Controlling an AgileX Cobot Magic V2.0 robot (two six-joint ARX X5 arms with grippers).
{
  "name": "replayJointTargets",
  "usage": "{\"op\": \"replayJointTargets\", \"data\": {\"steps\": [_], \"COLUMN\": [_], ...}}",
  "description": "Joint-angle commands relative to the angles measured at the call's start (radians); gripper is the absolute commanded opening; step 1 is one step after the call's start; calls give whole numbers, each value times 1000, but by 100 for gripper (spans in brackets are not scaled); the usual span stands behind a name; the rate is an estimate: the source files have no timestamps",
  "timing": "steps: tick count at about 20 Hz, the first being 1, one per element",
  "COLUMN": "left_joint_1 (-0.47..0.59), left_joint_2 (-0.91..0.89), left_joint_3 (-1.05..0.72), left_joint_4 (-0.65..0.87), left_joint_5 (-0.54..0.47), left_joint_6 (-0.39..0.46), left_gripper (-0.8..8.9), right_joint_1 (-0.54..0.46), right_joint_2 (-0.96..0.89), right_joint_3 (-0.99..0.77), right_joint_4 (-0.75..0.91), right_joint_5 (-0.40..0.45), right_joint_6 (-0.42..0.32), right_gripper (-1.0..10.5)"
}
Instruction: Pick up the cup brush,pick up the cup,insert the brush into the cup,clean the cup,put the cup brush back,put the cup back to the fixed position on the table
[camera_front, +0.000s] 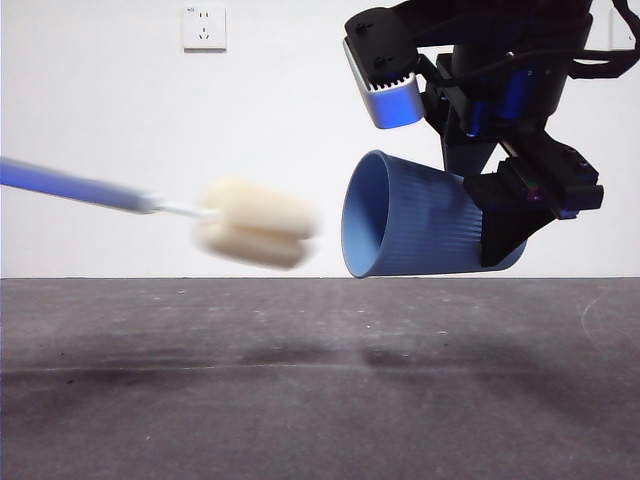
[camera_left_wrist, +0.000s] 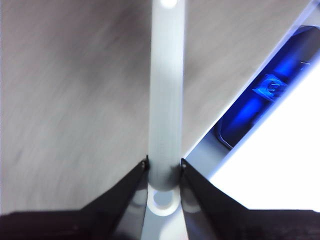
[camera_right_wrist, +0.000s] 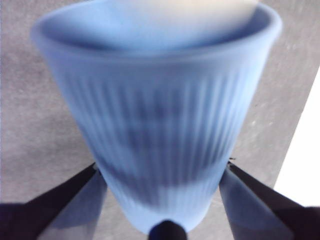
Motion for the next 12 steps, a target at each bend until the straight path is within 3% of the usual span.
{"op": "replayJointTargets", "data": {"steps": [1,3,7,10,12], "left_joint_1": [14,16,16,16,16], "left_joint_2": [-107,-193,-237,-237,-236], "left_joint_3": [0,0,-1,-53,-119], "left_joint_4": [-54,-49,3,217,361], "left_joint_5": [-4,5,-2,-15,3], "left_joint_6": [-93,-160,-314,-441,-486], "left_gripper": [-8,-8,-8,-9,-9], "right_joint_1": [1,0,1,0,0], "right_joint_2": [3,1,-25,-94,-160], "right_joint_3": [2,2,2,2,2], "right_joint_4": [6,19,35,59,95], "right_joint_5": [2,3,-3,-121,-171], "right_joint_6": [105,223,592,900,1027], "right_gripper": [-17,-17,-17,-17,-17]}}
